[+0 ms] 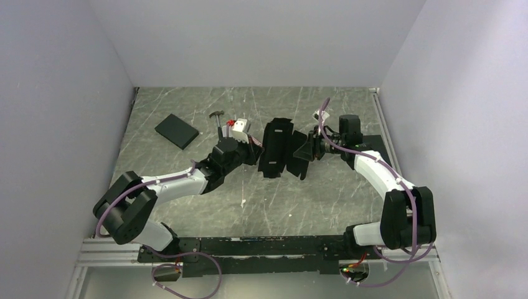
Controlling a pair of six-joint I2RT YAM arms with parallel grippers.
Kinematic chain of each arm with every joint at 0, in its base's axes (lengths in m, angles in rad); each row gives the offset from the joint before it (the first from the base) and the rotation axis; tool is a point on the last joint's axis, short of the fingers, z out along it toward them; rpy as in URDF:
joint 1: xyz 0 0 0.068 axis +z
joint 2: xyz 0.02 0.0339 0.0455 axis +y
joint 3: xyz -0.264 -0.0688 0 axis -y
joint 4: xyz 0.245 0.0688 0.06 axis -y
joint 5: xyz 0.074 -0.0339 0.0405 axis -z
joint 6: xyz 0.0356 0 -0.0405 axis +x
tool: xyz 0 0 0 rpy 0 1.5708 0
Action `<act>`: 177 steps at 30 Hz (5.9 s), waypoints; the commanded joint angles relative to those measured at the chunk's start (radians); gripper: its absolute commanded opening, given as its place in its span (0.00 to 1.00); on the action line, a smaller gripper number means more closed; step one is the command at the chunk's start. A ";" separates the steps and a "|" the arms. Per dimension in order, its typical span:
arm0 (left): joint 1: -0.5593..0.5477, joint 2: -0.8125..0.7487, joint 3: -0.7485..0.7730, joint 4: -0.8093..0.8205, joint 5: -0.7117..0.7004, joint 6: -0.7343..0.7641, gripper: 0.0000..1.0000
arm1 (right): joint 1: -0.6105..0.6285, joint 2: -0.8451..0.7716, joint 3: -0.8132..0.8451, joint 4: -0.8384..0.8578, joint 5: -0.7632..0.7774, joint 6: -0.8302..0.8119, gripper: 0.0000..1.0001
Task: Fold the paper box
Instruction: Fold the paper box at the center of the board.
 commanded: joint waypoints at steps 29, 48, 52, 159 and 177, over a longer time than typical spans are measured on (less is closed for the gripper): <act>0.263 -0.228 -0.074 -0.008 0.405 -0.056 0.56 | -0.072 -0.073 0.075 -0.096 0.123 -0.176 0.00; 0.327 -0.149 -0.071 0.083 0.698 0.124 0.74 | -0.080 -0.109 0.114 -0.281 -0.173 -0.430 0.00; 0.327 -0.060 -0.036 0.137 0.747 0.046 0.66 | -0.082 -0.107 0.111 -0.272 -0.171 -0.419 0.00; 0.128 0.147 0.138 -0.024 0.331 -0.237 0.00 | 0.065 -0.001 0.007 0.072 -0.088 -0.006 0.23; 0.130 0.099 0.109 -0.052 0.276 -0.155 0.00 | 0.065 -0.005 0.052 -0.086 -0.390 -0.179 0.76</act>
